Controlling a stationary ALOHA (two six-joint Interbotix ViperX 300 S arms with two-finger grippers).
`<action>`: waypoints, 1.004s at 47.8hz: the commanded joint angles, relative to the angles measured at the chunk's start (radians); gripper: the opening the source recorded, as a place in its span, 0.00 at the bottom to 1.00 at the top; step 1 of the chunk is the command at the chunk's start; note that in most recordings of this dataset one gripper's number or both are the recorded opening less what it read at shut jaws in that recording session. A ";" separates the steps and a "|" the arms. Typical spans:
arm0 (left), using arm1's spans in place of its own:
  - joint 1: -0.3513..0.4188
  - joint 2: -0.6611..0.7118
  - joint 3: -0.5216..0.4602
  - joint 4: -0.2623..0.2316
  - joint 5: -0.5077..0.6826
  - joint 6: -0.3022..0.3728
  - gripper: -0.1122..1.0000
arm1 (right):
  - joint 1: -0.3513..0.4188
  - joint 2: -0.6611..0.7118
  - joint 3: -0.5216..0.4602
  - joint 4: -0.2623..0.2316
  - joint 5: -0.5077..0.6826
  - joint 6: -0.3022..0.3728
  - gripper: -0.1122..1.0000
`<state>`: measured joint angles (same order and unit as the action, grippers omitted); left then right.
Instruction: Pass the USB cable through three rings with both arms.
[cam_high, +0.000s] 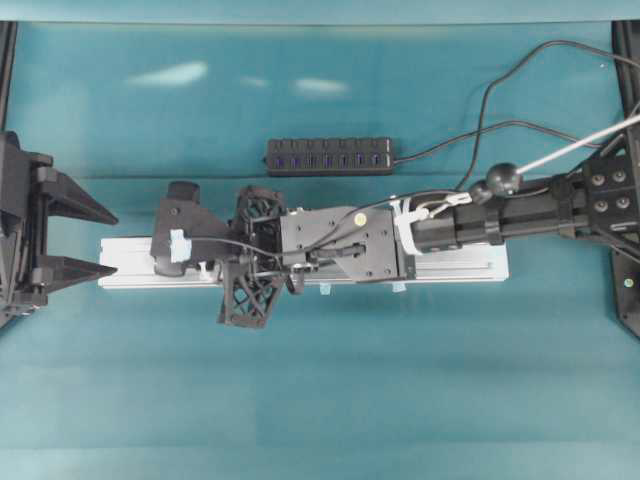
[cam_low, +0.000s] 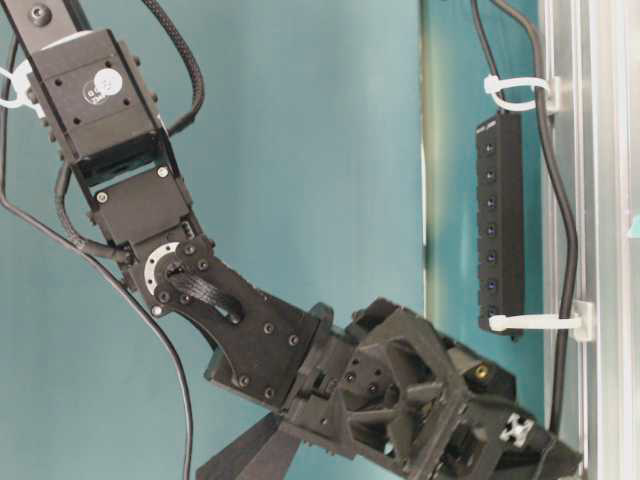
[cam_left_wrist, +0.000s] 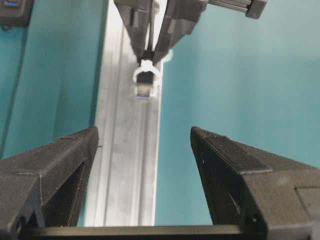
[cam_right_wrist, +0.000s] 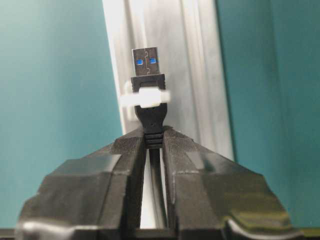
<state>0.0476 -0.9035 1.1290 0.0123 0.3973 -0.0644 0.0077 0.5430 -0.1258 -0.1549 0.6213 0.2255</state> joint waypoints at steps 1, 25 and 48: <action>-0.002 0.009 -0.002 0.002 -0.041 -0.002 0.82 | -0.003 -0.006 -0.014 -0.002 -0.025 -0.003 0.04; -0.002 0.124 0.141 0.002 -0.353 -0.060 0.82 | -0.002 -0.012 -0.008 0.021 -0.071 -0.002 0.04; 0.000 0.423 0.104 0.002 -0.520 -0.060 0.82 | -0.002 -0.015 -0.008 0.021 -0.071 -0.002 0.04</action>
<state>0.0476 -0.5216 1.2609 0.0123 -0.1012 -0.1243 0.0031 0.5430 -0.1258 -0.1350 0.5614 0.2270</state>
